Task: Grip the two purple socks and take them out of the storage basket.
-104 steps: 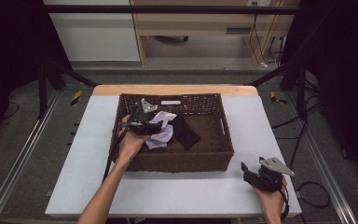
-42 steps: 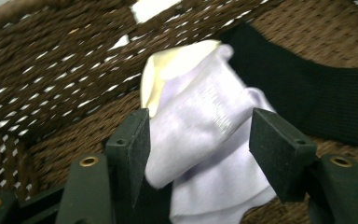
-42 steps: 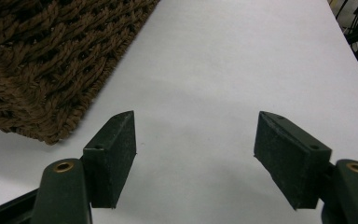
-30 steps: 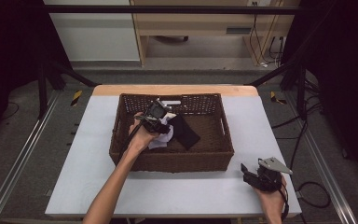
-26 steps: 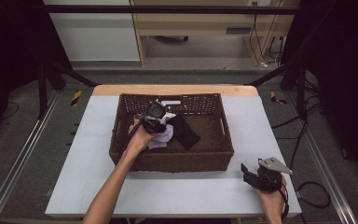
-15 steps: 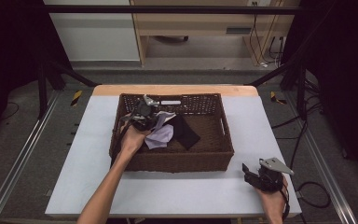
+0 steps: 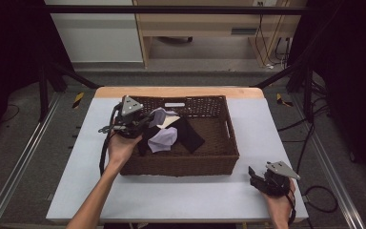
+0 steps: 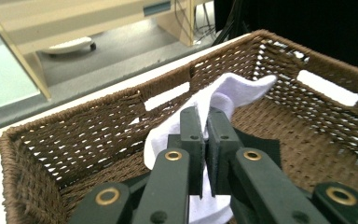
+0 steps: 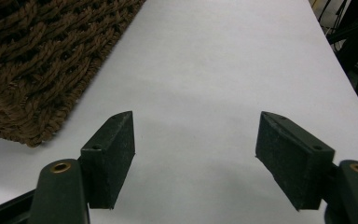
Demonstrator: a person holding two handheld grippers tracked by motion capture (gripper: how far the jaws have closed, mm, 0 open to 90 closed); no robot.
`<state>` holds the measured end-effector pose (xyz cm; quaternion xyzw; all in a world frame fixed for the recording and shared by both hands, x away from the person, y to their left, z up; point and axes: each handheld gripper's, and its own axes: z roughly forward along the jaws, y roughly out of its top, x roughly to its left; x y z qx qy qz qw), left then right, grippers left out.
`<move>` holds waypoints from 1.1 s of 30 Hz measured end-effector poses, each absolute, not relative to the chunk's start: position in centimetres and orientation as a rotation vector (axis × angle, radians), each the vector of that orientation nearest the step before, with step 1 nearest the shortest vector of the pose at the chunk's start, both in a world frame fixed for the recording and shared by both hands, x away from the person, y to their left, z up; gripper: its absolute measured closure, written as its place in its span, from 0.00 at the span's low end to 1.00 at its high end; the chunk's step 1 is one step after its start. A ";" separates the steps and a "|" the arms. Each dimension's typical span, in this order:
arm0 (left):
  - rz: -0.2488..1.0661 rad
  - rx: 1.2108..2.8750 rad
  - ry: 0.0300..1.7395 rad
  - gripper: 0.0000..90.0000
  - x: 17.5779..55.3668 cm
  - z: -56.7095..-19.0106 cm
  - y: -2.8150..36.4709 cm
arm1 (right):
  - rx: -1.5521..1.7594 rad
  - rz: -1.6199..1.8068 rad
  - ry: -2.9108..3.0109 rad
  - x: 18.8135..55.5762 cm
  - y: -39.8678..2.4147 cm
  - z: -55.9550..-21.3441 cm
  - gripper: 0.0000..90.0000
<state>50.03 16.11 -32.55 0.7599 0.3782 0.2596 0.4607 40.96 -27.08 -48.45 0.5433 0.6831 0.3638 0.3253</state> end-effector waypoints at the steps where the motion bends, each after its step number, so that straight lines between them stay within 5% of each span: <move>1: 0.635 1.857 0.917 0.95 49.4 -32.3 16.4 | 1.420 0.950 1.791 40.9 -27.0 -48.5 0.31; 19: 0.565 1.771 0.799 0.95 42.4 -29.9 19.1 | 1.414 0.938 1.784 40.9 -26.9 -48.5 0.30; 33: 0.512 1.818 0.744 0.95 37.8 -31.5 19.8 | 1.398 0.931 1.785 40.8 -26.8 -48.5 0.28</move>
